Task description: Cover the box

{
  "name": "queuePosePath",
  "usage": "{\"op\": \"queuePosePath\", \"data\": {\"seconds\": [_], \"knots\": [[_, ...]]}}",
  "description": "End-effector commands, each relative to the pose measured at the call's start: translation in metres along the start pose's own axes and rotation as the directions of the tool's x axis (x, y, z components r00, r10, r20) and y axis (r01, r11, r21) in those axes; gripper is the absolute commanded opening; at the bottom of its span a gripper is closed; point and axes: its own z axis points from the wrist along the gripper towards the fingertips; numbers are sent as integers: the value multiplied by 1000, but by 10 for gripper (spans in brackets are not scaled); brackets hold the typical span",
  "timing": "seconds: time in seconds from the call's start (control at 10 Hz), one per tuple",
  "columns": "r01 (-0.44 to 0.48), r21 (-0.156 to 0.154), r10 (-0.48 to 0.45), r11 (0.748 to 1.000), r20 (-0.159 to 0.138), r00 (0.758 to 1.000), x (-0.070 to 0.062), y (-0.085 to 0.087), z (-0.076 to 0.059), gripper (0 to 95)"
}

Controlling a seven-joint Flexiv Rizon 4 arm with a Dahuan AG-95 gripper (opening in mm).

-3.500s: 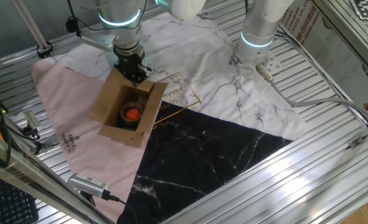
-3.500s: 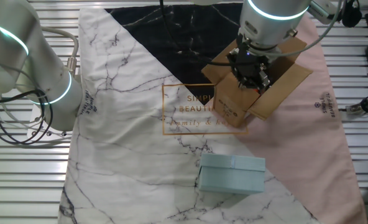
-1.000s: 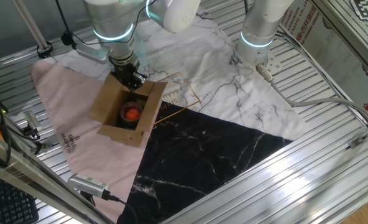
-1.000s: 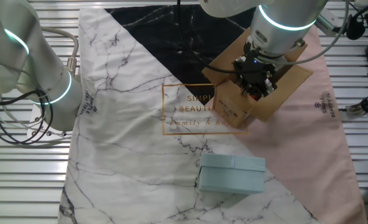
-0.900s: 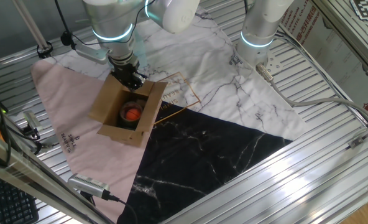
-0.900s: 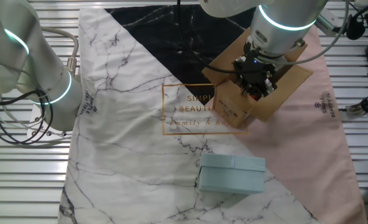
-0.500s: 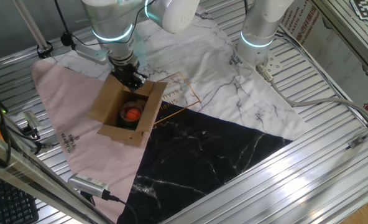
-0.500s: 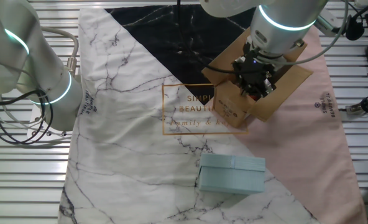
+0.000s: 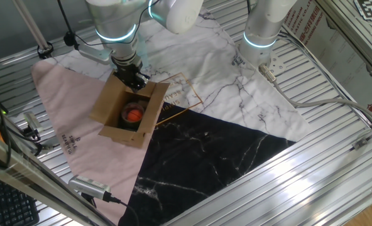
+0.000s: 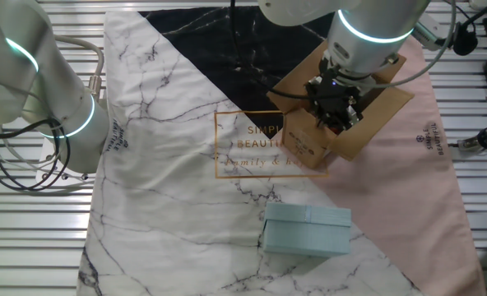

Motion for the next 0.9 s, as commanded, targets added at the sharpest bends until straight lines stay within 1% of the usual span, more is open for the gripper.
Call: {"op": "queuePosePath", "data": {"seconds": [0.1,0.7,0.9], "knots": [[0,1,0,1000,2,1000,0,0,2,0],[0,1,0,1000,5,1000,1,0,4,0],[-5,10,5,1000,16,1000,-1,-1,0,0]]}}
